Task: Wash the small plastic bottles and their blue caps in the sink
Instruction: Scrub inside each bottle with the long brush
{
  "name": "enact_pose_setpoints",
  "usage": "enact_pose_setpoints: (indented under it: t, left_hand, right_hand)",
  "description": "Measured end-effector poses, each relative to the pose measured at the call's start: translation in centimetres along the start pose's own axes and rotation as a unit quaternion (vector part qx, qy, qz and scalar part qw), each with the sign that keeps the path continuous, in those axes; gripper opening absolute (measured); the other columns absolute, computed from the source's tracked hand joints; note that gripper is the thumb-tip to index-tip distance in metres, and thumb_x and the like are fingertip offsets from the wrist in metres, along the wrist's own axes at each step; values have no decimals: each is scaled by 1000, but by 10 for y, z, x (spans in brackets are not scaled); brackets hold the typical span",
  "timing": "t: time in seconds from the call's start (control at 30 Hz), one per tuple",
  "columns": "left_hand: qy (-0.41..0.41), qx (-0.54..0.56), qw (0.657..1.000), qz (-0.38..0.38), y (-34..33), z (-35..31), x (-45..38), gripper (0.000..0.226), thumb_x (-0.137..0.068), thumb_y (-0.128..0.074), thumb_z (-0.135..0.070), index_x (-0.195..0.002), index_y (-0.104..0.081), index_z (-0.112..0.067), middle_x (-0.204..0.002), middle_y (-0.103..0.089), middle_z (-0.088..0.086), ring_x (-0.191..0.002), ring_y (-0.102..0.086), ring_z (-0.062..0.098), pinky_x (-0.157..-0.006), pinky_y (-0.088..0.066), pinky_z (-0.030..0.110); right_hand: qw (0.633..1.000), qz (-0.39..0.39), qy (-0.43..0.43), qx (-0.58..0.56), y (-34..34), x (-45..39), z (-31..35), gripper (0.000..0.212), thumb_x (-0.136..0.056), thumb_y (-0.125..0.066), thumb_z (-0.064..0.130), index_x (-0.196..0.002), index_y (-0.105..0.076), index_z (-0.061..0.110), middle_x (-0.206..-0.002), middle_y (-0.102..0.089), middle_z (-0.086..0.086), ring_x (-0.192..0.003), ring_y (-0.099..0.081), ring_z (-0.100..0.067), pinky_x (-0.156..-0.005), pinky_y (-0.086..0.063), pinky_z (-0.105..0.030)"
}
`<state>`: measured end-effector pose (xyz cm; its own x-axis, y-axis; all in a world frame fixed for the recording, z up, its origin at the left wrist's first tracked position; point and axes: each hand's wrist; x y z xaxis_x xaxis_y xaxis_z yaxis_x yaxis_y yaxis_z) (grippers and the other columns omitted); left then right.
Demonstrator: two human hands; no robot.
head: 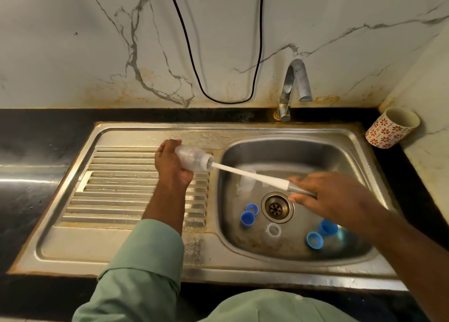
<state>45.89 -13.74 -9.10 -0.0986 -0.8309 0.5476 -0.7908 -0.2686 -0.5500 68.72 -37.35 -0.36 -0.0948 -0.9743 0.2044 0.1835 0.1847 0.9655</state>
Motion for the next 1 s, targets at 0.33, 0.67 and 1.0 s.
enact_pose_setpoints:
  t: [0.33,0.67,1.0]
  left_hand:
    - [-37,-18,999,-18,0,0,12,52,-69,-72,-7,-119,-58,-13,-102,-54,8,-81,-60,26,-61,-58,40]
    - [-66,-12,996,-60,-2,-2,14,51,-77,-70,-4,-126,-58,-14,-109,-62,9,-93,-63,30,-72,-61,46]
    - [-81,-37,994,-56,-3,2,17,50,-82,-67,0,-128,-55,-18,-96,-63,5,-81,-63,23,-58,-57,33]
  right_hand:
    - [999,43,-19,-15,0,7,-10,55,-95,-46,56,-143,-47,29,-136,-58,9,-120,-54,-8,-100,-45,-30]
    - [970,11,-54,-237,-5,8,-17,17,-90,-64,39,-98,-75,28,-78,-73,-3,-72,-68,-22,-72,-56,-48]
    - [968,37,-42,-245,-12,13,-19,13,-91,-64,39,-79,-69,41,-64,-65,-2,-53,-56,-8,-58,-48,-32]
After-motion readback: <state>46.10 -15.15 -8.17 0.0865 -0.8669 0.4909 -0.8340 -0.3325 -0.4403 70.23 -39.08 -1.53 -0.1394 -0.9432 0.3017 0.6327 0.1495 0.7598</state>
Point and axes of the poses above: each hand's wrist, its own x-axis away from the middle knuckle, its own y-axis out of the back of the hand, z = x × y
